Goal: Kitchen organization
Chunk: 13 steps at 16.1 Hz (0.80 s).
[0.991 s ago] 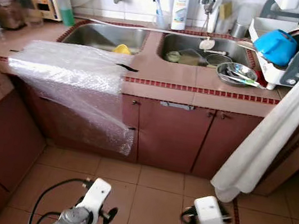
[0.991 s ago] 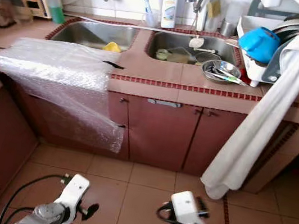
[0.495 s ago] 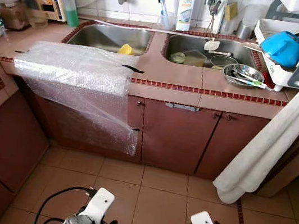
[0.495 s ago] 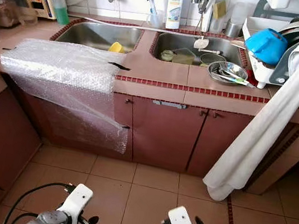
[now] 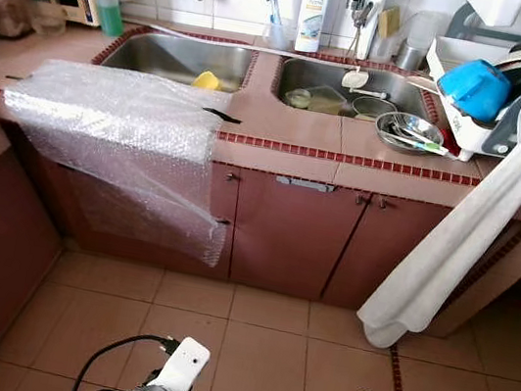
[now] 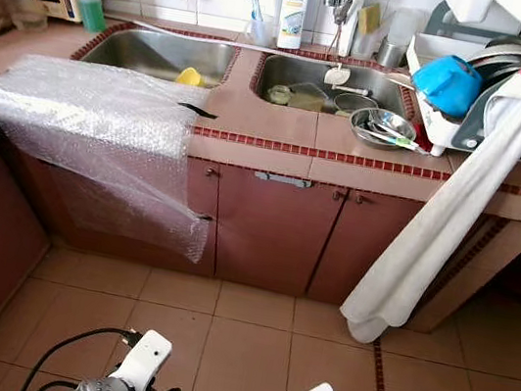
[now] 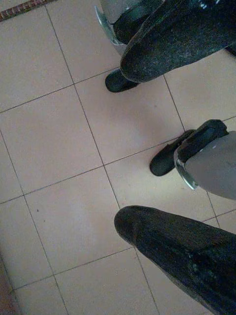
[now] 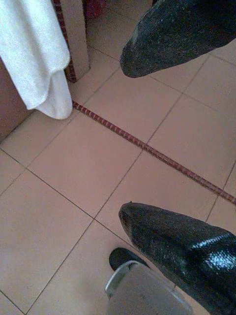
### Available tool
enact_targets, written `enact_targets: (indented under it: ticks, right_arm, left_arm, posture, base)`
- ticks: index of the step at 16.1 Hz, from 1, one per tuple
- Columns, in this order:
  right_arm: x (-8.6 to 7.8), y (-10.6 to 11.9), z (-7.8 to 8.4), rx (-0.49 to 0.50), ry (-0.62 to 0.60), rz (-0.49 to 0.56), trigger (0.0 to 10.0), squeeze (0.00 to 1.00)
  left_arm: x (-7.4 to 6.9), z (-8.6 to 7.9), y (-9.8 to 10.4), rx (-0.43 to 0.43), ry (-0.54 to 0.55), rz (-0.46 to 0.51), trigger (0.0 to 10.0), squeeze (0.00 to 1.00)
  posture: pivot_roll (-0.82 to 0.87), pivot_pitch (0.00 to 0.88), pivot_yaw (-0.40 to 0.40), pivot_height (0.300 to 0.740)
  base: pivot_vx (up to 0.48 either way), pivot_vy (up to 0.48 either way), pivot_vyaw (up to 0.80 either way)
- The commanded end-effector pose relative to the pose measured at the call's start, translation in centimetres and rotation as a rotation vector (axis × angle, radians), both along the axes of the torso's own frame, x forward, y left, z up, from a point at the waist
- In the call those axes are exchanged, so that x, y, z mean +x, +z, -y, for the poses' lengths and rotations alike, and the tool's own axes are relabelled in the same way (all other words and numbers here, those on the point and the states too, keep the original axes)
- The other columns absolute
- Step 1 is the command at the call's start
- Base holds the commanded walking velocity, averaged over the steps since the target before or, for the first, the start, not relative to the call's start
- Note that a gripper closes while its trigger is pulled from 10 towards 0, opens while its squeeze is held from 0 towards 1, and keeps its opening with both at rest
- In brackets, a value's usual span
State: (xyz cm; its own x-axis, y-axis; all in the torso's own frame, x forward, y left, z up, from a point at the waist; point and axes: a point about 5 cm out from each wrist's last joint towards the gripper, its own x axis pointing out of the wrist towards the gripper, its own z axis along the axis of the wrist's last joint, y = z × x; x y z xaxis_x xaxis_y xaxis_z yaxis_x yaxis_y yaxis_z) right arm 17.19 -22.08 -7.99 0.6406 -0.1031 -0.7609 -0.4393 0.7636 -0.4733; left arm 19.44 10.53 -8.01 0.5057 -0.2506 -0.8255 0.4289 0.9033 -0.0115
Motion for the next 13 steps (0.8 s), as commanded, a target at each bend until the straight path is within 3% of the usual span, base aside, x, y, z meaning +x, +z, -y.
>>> enact_targets:
  ticks: [1, 4, 13]
  right_arm:
    - [0.8, 0.3, -0.1, 0.003, 0.027, 0.012, 10.0, 1.00]
    - [1.0, 0.3, -0.5, 0.016, 0.023, 0.006, 10.0, 1.00]
    - [-0.9, -0.8, -1.1, 0.008, 0.004, -0.058, 10.0, 1.00]
  left_arm:
    - [-0.2, -0.2, -0.1, 0.018, 0.010, -0.007, 10.0, 0.00]
    - [-0.2, -0.5, -0.2, 0.025, -0.002, -0.008, 10.0, 0.00]
    - [-0.3, -1.3, -0.3, 0.046, -0.053, -0.034, 10.0, 0.00]
  posture:
    - [-0.19, 0.000, 0.009, 0.740]
    - [-0.19, 0.000, 0.024, 0.740]
    - [-0.19, 0.000, 0.059, 0.740]
  base:
    - [0.000, 0.000, 0.00]
    - [0.000, 0.000, 0.00]
    - [0.000, 0.000, -0.78]
